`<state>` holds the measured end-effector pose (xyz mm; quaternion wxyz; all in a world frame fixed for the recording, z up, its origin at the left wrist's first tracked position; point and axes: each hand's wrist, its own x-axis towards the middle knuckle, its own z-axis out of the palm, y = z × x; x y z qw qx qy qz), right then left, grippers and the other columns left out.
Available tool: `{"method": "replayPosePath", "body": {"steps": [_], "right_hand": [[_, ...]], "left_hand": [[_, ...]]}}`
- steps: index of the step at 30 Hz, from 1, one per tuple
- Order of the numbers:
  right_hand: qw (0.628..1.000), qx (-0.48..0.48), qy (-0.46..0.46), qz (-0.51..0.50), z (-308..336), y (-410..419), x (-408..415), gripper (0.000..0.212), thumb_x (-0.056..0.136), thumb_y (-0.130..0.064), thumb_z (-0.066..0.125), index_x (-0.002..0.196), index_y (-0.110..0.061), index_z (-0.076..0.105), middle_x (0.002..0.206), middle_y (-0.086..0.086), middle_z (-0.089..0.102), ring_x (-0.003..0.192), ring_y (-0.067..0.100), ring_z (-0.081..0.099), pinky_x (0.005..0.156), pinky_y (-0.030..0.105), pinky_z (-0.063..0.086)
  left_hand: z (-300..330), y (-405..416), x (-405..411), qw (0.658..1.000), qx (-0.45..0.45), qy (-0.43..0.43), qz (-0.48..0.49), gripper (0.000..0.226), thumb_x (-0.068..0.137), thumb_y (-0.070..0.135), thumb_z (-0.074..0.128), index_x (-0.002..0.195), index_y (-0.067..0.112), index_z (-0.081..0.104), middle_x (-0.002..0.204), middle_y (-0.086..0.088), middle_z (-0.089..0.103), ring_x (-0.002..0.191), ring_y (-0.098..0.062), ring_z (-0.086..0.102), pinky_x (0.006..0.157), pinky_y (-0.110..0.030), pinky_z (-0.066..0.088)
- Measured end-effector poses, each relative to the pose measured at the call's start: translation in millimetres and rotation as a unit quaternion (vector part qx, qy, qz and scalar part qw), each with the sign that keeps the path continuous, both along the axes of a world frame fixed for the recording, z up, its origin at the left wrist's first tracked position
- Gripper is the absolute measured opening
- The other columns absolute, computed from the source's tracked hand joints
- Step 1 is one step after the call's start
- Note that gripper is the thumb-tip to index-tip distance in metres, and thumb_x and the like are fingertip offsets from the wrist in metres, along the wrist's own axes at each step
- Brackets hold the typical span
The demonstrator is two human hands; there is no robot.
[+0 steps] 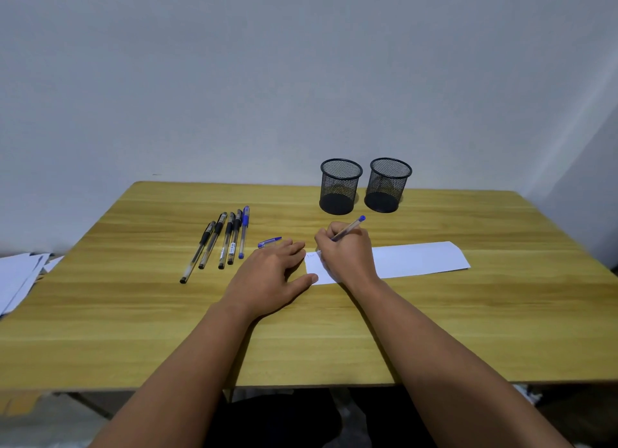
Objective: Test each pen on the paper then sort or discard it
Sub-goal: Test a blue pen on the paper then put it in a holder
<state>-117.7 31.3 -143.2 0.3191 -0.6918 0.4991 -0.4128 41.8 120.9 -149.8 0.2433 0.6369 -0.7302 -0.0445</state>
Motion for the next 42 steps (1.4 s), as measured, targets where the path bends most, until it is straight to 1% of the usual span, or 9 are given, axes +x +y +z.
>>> {"method": "replayPosePath", "body": {"steps": [8, 13, 18, 21, 25, 29, 32, 36, 42], "right_hand": [[0.999, -0.012, 0.029, 0.008, -1.4, -1.1, 1.3, 0.04, 0.087, -0.034, 0.06, 0.063, -0.004, 0.052, 0.057, 0.017, 0.061, 0.062, 0.041, 0.064, 0.056, 0.049, 0.057], [0.999, -0.013, 0.029, 0.012, -0.8, -0.2, 0.7, 0.037, 0.086, -0.03, 0.061, 0.06, -0.007, 0.05, 0.057, 0.019, 0.059, 0.061, 0.042, 0.063, 0.055, 0.049, 0.055], [1.0, -0.017, 0.021, -0.005, 0.1, -0.2, 0.6, 0.04, 0.089, -0.02, 0.064, 0.055, -0.014, 0.043, 0.056, 0.02, 0.053, 0.053, 0.026, 0.049, 0.052, 0.036, 0.043], [1.0, -0.01, 0.01, 0.0, 1.4, 0.5, 0.4, 0.041, 0.09, -0.019, 0.064, 0.056, -0.012, 0.042, 0.056, 0.02, 0.051, 0.054, 0.024, 0.046, 0.051, 0.04, 0.042], [1.0, -0.01, 0.006, -0.003, 2.7, 0.6, 0.1, 0.046, 0.091, -0.016, 0.064, 0.054, -0.015, 0.037, 0.051, 0.003, 0.037, 0.054, 0.019, 0.038, 0.053, 0.033, 0.035], [1.0, -0.007, 0.007, -0.001, 4.6, 3.0, -0.4, 0.046, 0.093, -0.014, 0.064, 0.055, -0.014, 0.039, 0.051, 0.0, 0.038, 0.053, 0.018, 0.038, 0.052, 0.031, 0.035], [0.996, 0.048, -0.071, -0.027, 7.2, 2.0, -0.4, 0.044, 0.089, -0.01, 0.061, 0.057, -0.017, 0.032, 0.052, 0.002, 0.034, 0.053, 0.024, 0.039, 0.051, 0.031, 0.038], [0.976, 0.139, -0.156, -0.06, 16.7, -2.6, -4.4, 0.026, 0.091, -0.009, 0.061, 0.068, -0.008, 0.048, 0.056, 0.012, 0.051, 0.049, 0.023, 0.053, 0.047, 0.029, 0.047], [0.976, 0.16, -0.151, -0.011, 28.9, -3.0, -5.6, 0.028, 0.098, -0.017, 0.066, 0.074, -0.004, 0.061, 0.06, 0.011, 0.059, 0.054, 0.019, 0.056, 0.048, 0.025, 0.048]], "left_hand": [[0.0, 0.2, -0.4, 1.0, -0.01, 0.0, -0.005, 0.066, 0.091, 0.063, 0.056, 0.143, 0.023, 0.056, 0.154, 0.009, 0.046, 0.148, -0.009, 0.033, 0.117, -0.041, 0.035], [0.5, 0.4, -1.0, 1.0, -0.008, -0.003, -0.002, 0.067, 0.092, 0.063, 0.055, 0.146, 0.024, 0.052, 0.155, 0.01, 0.044, 0.148, -0.007, 0.03, 0.119, -0.04, 0.033], [0.2, -0.2, -1.0, 1.0, -0.01, -0.003, -0.001, 0.068, 0.091, 0.064, 0.055, 0.146, 0.024, 0.052, 0.155, 0.011, 0.045, 0.148, -0.007, 0.032, 0.119, -0.039, 0.034], [0.4, 0.0, -0.8, 1.0, -0.011, -0.003, -0.001, 0.068, 0.091, 0.064, 0.055, 0.146, 0.024, 0.052, 0.155, 0.012, 0.044, 0.148, -0.006, 0.031, 0.119, -0.039, 0.033], [-0.1, 0.1, -0.7, 1.0, -0.011, -0.003, -0.003, 0.067, 0.091, 0.064, 0.056, 0.145, 0.025, 0.052, 0.155, 0.013, 0.044, 0.147, -0.006, 0.031, 0.119, -0.039, 0.034], [-0.6, -0.3, -0.3, 1.0, -0.01, -0.005, -0.002, 0.068, 0.091, 0.065, 0.054, 0.146, 0.025, 0.051, 0.155, 0.013, 0.044, 0.147, -0.005, 0.031, 0.118, -0.04, 0.035], [-1.0, -0.8, -0.2, 1.0, -0.011, -0.003, -0.003, 0.068, 0.091, 0.066, 0.054, 0.145, 0.025, 0.052, 0.155, 0.014, 0.044, 0.147, -0.005, 0.031, 0.118, -0.041, 0.035], [-1.7, -0.9, 0.8, 1.0, -0.009, -0.003, -0.001, 0.07, 0.09, 0.067, 0.053, 0.146, 0.024, 0.052, 0.154, 0.014, 0.044, 0.147, -0.006, 0.032, 0.118, -0.04, 0.035], [1.3, 0.9, -1.2, 1.0, -0.011, 0.002, -0.001, 0.071, 0.089, 0.067, 0.056, 0.147, 0.025, 0.051, 0.154, 0.014, 0.044, 0.146, -0.003, 0.032, 0.118, -0.038, 0.035]]}}
